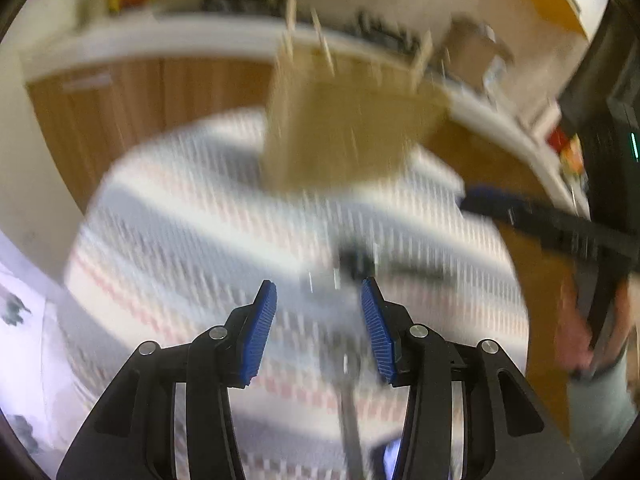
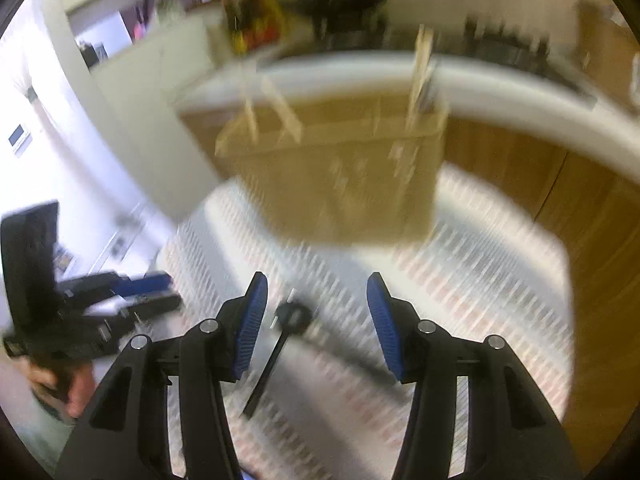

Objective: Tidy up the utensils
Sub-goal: 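Move both open tools back toward the utensils on the table, then grasp a clear spoon with the left tool while the right tool grasps another clear spoon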

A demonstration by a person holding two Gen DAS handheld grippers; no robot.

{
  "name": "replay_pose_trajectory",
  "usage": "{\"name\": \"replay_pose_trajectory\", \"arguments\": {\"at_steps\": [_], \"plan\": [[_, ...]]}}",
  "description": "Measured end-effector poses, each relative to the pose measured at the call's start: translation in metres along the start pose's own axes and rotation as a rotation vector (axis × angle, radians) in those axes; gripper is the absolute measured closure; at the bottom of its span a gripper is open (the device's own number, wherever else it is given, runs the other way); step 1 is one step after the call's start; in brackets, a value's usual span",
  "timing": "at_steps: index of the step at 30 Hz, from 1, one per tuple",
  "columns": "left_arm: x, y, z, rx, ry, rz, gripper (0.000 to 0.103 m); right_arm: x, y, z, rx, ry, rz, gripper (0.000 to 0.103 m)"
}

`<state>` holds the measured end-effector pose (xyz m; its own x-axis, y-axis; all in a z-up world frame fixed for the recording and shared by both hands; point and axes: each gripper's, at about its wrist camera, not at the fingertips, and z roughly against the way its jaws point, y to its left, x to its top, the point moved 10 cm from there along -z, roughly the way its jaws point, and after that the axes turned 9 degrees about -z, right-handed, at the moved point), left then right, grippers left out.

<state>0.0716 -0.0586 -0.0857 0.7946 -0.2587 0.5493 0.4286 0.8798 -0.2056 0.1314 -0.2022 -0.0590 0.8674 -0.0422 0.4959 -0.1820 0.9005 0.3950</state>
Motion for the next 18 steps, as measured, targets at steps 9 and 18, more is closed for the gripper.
{"name": "replay_pose_trajectory", "arguments": {"at_steps": [9,18], "plan": [[-0.061,-0.018,-0.032,-0.022,0.145,-0.062,0.060,-0.020,-0.003,-0.044,-0.073,0.119,0.021,0.059],[-0.066,-0.032,-0.044,0.065,0.170,-0.114,0.060,-0.031,-0.017,-0.077,-0.134,0.182,0.150,0.066]]}}
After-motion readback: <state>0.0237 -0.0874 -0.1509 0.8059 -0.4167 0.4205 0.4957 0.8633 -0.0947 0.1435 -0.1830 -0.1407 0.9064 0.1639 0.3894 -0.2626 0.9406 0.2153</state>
